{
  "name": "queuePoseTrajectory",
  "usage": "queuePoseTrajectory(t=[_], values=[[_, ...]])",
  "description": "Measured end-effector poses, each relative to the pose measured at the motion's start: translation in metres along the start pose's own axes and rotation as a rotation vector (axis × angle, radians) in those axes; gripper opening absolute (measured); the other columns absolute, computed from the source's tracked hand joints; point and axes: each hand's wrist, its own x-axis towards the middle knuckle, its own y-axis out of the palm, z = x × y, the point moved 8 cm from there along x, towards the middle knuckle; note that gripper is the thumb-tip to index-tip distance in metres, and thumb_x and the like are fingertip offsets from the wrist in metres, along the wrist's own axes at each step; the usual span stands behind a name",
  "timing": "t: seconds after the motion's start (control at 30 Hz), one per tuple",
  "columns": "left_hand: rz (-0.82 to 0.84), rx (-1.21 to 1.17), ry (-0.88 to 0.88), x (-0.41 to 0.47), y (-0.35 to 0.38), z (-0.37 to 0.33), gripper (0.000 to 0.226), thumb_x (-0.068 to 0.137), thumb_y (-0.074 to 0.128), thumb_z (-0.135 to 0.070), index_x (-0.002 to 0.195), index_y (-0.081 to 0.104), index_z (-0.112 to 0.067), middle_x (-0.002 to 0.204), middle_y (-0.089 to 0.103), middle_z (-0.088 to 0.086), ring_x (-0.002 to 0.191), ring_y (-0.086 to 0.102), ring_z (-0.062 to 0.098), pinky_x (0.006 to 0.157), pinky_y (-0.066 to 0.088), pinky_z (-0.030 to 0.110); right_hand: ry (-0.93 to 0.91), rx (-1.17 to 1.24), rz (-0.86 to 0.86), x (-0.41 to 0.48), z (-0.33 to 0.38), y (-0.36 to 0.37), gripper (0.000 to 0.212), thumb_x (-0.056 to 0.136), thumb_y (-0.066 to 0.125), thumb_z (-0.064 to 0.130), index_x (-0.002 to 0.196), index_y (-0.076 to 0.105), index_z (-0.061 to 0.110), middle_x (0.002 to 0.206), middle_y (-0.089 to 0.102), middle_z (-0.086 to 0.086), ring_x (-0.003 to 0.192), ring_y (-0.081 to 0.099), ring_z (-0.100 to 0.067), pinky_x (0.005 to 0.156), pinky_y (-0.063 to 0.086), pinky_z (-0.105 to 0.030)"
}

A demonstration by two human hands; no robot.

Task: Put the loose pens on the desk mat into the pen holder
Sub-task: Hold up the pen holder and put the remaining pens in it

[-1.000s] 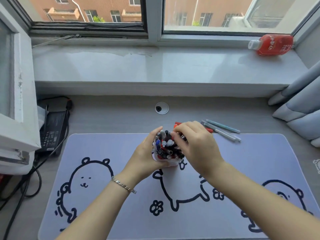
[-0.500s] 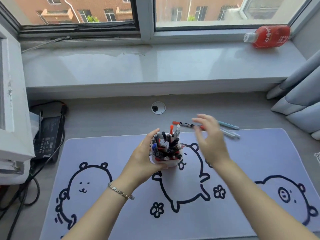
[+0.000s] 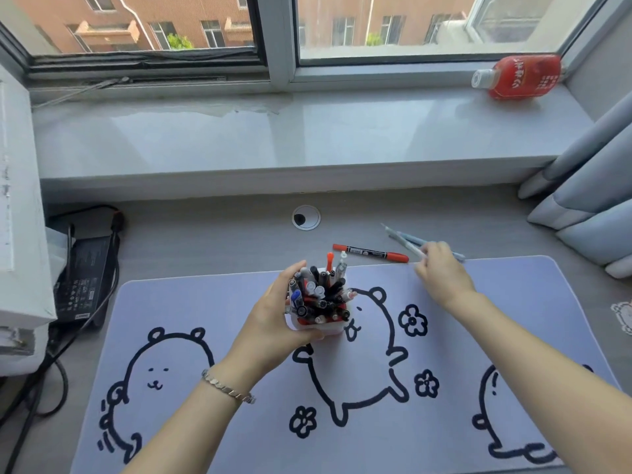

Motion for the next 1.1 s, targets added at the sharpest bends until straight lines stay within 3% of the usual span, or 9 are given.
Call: queuePoseTrajectory(t=[0.07, 0.23, 0.33, 0.47, 0.57, 0.7, 0.77, 0.9, 1.1], values=[[0.001, 0.003, 0.008, 0.000, 0.000, -0.001, 0.089, 0.064, 0.082, -0.016, 0.124, 0.027, -0.052, 0.122, 0.044, -0.021, 0.103, 0.043, -0.005, 0.072, 0.031, -0.004, -0.102, -0.003, 0.008, 0.006, 0.027, 0.002, 0.023, 0.089, 0.041, 0.012, 0.107, 0.048, 0.000, 0.111, 0.050, -0.019, 0.084, 0.051, -0.035, 0.069, 0.039, -0.041], [-0.007, -0.025, 0.019, -0.002, -0.001, -0.006, 0.092, 0.064, 0.082, -0.015, 0.125, 0.024, -0.054, 0.121, 0.042, -0.023, 0.097, 0.041, -0.020, 0.071, 0.033, -0.008, -0.219, -0.222, 0.086, 0.013, 0.052, 0.030, 0.028, 0.091, 0.048, 0.024, 0.109, 0.051, 0.003, 0.125, 0.046, -0.014, 0.110, 0.049, -0.033, 0.082, 0.043, -0.040], [-0.047, 0.030, 0.111, -0.008, -0.002, -0.021, 0.101, 0.061, 0.083, -0.020, 0.127, 0.016, -0.056, 0.141, 0.027, -0.023, 0.110, 0.024, -0.033, 0.081, 0.022, -0.012, -0.239, -0.176, 0.038, 0.005, 0.054, 0.026, 0.025, 0.091, 0.047, 0.026, 0.098, 0.055, 0.003, 0.108, 0.053, -0.014, 0.101, 0.053, -0.033, 0.072, 0.042, -0.039], [-0.173, 0.276, 0.301, -0.011, 0.000, -0.046, 0.095, 0.056, 0.073, -0.053, 0.133, 0.017, -0.053, 0.152, 0.016, -0.014, 0.140, 0.014, 0.003, 0.108, 0.023, 0.021, -0.239, 0.115, -0.059, -0.034, 0.047, -0.005, 0.021, 0.088, 0.049, 0.023, 0.076, 0.057, 0.007, 0.076, 0.058, -0.009, 0.078, 0.051, -0.028, 0.061, 0.040, -0.040], [-0.275, 0.473, 0.328, -0.005, 0.005, -0.053, 0.078, 0.061, 0.056, -0.063, 0.132, 0.031, -0.045, 0.147, 0.035, -0.006, 0.138, 0.026, 0.020, 0.100, 0.035, 0.038, -0.222, 0.339, -0.100, -0.075, 0.040, -0.038, 0.013, 0.084, 0.056, 0.020, 0.075, 0.063, 0.015, 0.065, 0.061, 0.002, 0.068, 0.053, -0.012, 0.062, 0.042, -0.027], [-0.309, 0.294, 0.307, -0.001, 0.001, -0.049, 0.048, 0.072, 0.050, -0.047, 0.115, 0.059, -0.028, 0.119, 0.059, -0.006, 0.121, 0.045, 0.011, 0.091, 0.039, 0.016, -0.116, 0.635, -0.060, -0.116, 0.027, -0.070, 0.026, 0.082, 0.060, 0.017, 0.057, 0.054, 0.016, 0.037, 0.047, 0.007, 0.040, 0.038, -0.007, 0.040, 0.030, -0.011], [-0.300, 0.212, 0.309, -0.001, 0.001, -0.046, 0.039, 0.074, 0.051, -0.041, 0.106, 0.063, -0.021, 0.110, 0.056, -0.009, 0.110, 0.046, 0.005, 0.087, 0.031, 0.001, -0.118, 0.705, -0.083, -0.129, 0.031, -0.085, 0.033, 0.086, 0.058, 0.017, 0.054, 0.049, 0.015, 0.035, 0.047, 0.002, 0.035, 0.037, -0.005, 0.039, 0.030, -0.008], [-0.291, 0.179, 0.304, 0.000, 0.003, -0.043, 0.028, 0.078, 0.060, -0.026, 0.104, 0.063, -0.018, 0.109, 0.049, -0.015, 0.102, 0.047, 0.004, 0.083, 0.032, -0.003, -0.258, 0.775, -0.129, -0.142, 0.070, -0.096, 0.034, 0.088, 0.056, 0.026, 0.057, 0.044, 0.016, 0.042, 0.045, 0.002, 0.038, 0.039, -0.007, 0.040, 0.031, -0.009], [-0.264, 0.162, 0.319, -0.002, 0.002, -0.048, 0.032, 0.077, 0.055, -0.033, 0.106, 0.062, -0.021, 0.109, 0.049, -0.019, 0.099, 0.047, -0.008, 0.081, 0.035, -0.001, -0.327, 0.394, -0.033, -0.127, 0.127, -0.021, 0.025, 0.091, 0.046, 0.033, 0.076, 0.043, 0.014, 0.067, 0.048, 0.005, 0.061, 0.045, -0.016, 0.056, 0.031, -0.031]])
